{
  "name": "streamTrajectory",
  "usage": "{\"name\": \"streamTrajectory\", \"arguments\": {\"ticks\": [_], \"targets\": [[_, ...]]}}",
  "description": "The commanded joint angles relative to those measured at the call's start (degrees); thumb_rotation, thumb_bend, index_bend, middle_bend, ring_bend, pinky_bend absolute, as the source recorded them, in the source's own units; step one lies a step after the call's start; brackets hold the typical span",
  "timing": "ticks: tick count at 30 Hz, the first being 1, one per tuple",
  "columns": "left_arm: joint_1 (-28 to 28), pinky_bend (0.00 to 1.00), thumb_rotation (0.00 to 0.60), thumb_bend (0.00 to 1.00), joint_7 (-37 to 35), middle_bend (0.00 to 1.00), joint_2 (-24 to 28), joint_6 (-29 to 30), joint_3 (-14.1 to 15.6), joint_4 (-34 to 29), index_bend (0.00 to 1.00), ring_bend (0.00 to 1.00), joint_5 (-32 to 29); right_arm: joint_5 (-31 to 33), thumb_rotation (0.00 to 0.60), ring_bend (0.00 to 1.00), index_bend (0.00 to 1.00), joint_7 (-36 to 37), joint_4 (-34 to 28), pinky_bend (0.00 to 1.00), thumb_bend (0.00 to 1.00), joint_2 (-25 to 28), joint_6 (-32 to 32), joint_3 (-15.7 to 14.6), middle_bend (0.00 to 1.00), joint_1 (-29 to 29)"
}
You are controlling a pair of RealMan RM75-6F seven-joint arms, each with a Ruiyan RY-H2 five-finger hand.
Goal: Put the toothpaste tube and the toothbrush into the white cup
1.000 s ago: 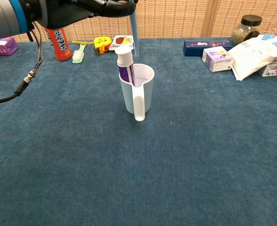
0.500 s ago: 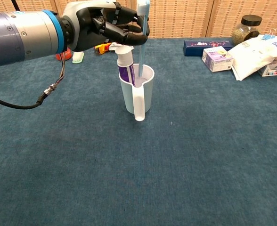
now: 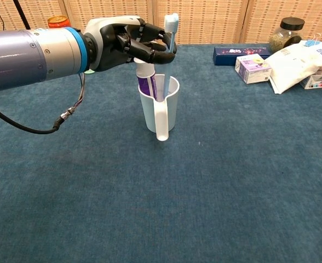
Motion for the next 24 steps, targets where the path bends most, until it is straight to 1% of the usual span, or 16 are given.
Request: {"name": "streamTrajectory", "arguments": {"ticks": [1,3,6,9,13,15,18,20,21,22,23,24], "targets": [[0.47,0.0,0.6,0.4,-0.08,0.0,0.14,0.07,-0.27,-0.21,0.26,0.0,0.95,0.02,0.6,0.0,0.0,-0.06,-0.01,0.0,0.0,-0.01,-0.01,0.0,0.0,0.0],[0.72,0.0,0.6,0.39,-0.02,0.0,0.32,-0.11,-0.29,-0.24,0.11,0.0,1.55,0.01,0.6,0.0,0.0,-0.11,-0.04,0.0,0.0,-0.02,0.04,0.01,0.0,-0.01],[1.19,0.0,0.6,0.39,-0.19,0.0,0.56,-0.16,-0.45,-0.44,0.01,0.0,2.26,0.03,0.6,0.0,0.0,-0.17,-0.1,0.0,0.0,-0.03,0.05,0.01,0.0,-0.02],[2.08,0.0,0.6,0.39,-1.24,0.0,1.26,0.5,-1.25,-1.76,0.0,0.0,3.35,-0.01,0.6,0.0,0.0,-0.14,-0.17,0.0,0.0,0.01,0.06,-0.01,0.0,-0.03],[3.58,0.0,0.6,0.39,-1.69,0.0,3.17,2.7,-2.01,-4.29,0.0,0.0,6.49,-0.08,0.6,0.0,0.0,-0.11,-0.22,0.0,0.0,0.06,0.14,-0.03,0.0,-0.07],[5.25,0.0,0.6,0.39,-1.14,0.0,5.73,5.95,-2.66,-7.14,0.0,0.0,9.82,-0.19,0.6,0.0,0.0,-0.07,-0.3,0.0,0.0,0.13,0.28,-0.04,0.0,-0.12],[7.08,0.0,0.6,0.38,0.59,0.0,8.91,8.9,-2.47,-9.72,0.0,0.0,13.09,-0.29,0.6,0.0,0.0,0.03,-0.44,0.0,0.0,0.26,0.51,-0.02,0.0,-0.22],[8.56,0.0,0.6,0.38,3.69,0.0,12.25,10.87,-1.78,-11.51,0.0,0.0,15.27,-0.38,0.6,0.0,0.0,0.13,-0.59,0.0,0.0,0.38,0.74,0.01,0.0,-0.31],[9.53,0.0,0.6,0.38,6.46,0.0,14.84,11.79,-1.15,-12.74,0.0,0.0,16.11,-0.46,0.6,0.0,0.0,0.19,-0.73,0.0,0.0,0.46,0.86,0.0,0.0,-0.36],[10.08,0.0,0.6,0.37,8.11,0.0,16.12,12.32,-0.75,-13.3,0.0,0.0,16.4,-0.51,0.6,0.0,0.0,0.2,-0.79,0.0,0.0,0.5,0.92,0.0,0.0,-0.38],[11.4,0.0,0.6,0.37,12.14,0.0,18.78,13.62,0.35,-14.22,0.0,0.0,16.88,-0.64,0.6,0.0,0.0,0.2,-0.93,0.0,0.0,0.58,1.03,-0.04,0.0,-0.42],[13.28,0.0,0.6,0.36,16.81,0.0,21.67,15.18,2.11,-14.65,0.0,0.0,17.34,-0.78,0.6,0.0,0.0,0.22,-1.1,0.0,0.0,0.65,1.15,-0.08,0.0,-0.47]]}}
